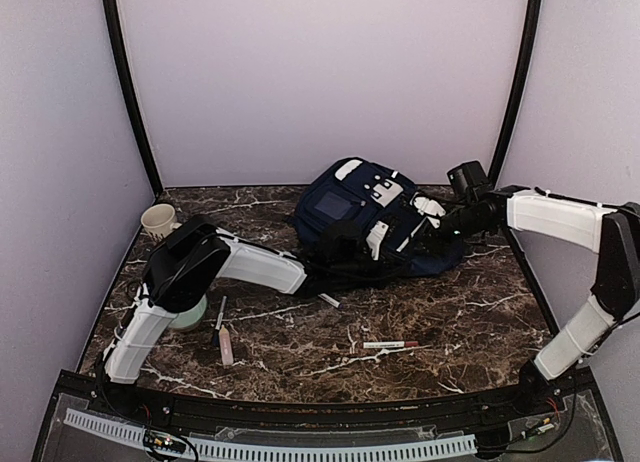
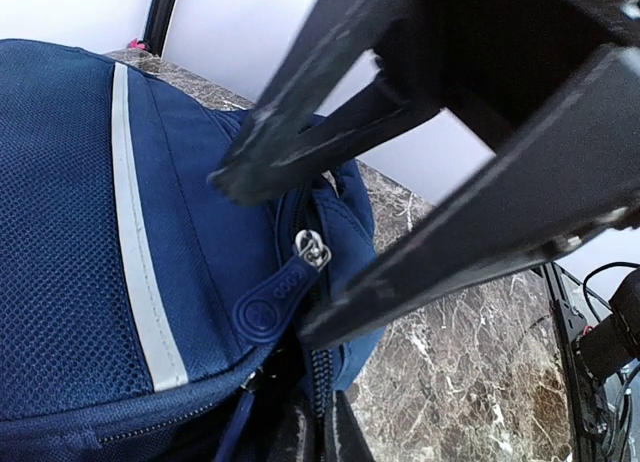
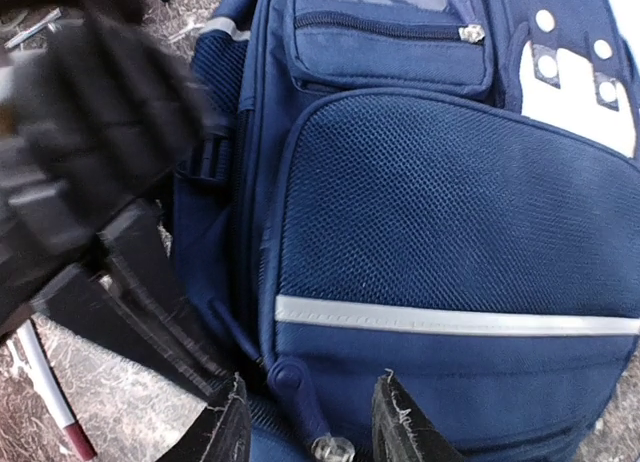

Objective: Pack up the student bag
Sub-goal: Grab the largest pocket of the student bag.

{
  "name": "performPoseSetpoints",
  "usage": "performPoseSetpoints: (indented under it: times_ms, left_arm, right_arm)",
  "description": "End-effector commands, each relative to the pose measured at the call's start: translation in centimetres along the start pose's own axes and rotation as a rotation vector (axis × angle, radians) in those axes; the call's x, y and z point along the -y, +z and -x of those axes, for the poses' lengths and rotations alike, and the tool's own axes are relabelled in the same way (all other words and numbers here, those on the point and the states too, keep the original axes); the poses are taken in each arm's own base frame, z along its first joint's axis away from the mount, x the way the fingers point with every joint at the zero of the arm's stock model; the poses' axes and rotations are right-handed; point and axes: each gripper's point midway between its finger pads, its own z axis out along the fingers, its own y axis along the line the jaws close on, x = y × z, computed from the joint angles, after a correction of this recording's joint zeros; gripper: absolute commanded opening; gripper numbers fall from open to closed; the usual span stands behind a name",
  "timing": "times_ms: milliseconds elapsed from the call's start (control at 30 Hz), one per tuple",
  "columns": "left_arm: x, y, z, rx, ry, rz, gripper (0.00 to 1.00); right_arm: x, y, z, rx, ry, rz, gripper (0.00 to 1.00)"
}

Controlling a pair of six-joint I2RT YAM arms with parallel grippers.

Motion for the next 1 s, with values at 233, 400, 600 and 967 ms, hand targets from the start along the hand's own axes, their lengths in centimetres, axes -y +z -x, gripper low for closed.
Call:
performPoseSetpoints:
  times_ms: [233,400,600,967]
  left_arm:
    - [6.2,-2.8,8.7,0.188,0.112,-0.142,0.0]
    - [6.1,-2.8,8.6,0.183,0.117,-0.136,0.0]
    - [5.6,-3.1,8.0,0.175,0.112,-0.122,0.0]
    - [4.6,-3.9,6.2,0.144,0.094,-0.099,0.0]
  right_arm:
    - [-0.1,3.0,-1.1,-0.078,0.03,0.106,0.37]
    - [-0.2,3.5,-1.9,-0.123,0.044,0.132,0.15]
    - [0.7,1.7,-1.5,-0.08,0.107,0.151,0.0]
    - [5.1,-4.1,-2.6,0.083,0.283,0.008,0.0]
